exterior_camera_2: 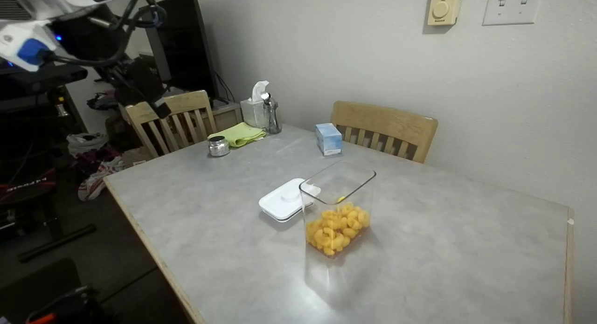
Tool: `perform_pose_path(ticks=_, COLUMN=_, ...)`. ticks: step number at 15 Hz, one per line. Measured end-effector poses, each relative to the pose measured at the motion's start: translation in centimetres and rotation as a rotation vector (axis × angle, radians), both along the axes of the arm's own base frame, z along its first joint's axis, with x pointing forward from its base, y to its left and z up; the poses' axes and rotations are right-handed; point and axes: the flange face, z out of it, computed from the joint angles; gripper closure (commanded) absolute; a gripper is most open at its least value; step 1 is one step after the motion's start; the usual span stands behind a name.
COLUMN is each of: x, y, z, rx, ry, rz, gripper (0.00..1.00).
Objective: Place the lid on the container and push the button
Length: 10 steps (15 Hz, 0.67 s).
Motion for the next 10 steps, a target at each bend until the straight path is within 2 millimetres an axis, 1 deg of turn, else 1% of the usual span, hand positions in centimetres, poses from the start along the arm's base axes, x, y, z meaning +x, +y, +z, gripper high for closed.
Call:
perform_pose_path(ticks=2, x=1.6, y=-1.3, z=-2.0, rx=-0.011, ry=-0.021, rz=-0.016, gripper=0.00)
perform_pose_path(ticks=5, x=3.6, y=-3.3, z=-5.9, rx=-0.031, ry=-0.024, rz=-0.041, gripper=0.00)
perform_pose_path(ticks=8, x=4.9, y=-4.9, z=-9.9, rx=-0.039, ry=-0.017, rz=-0.064, gripper=0.00)
perform_pose_path(ticks=10, x=5.5, y=-5.4, z=-11.8, rx=-0.022, ry=-0.016, rz=-0.069, gripper=0.00)
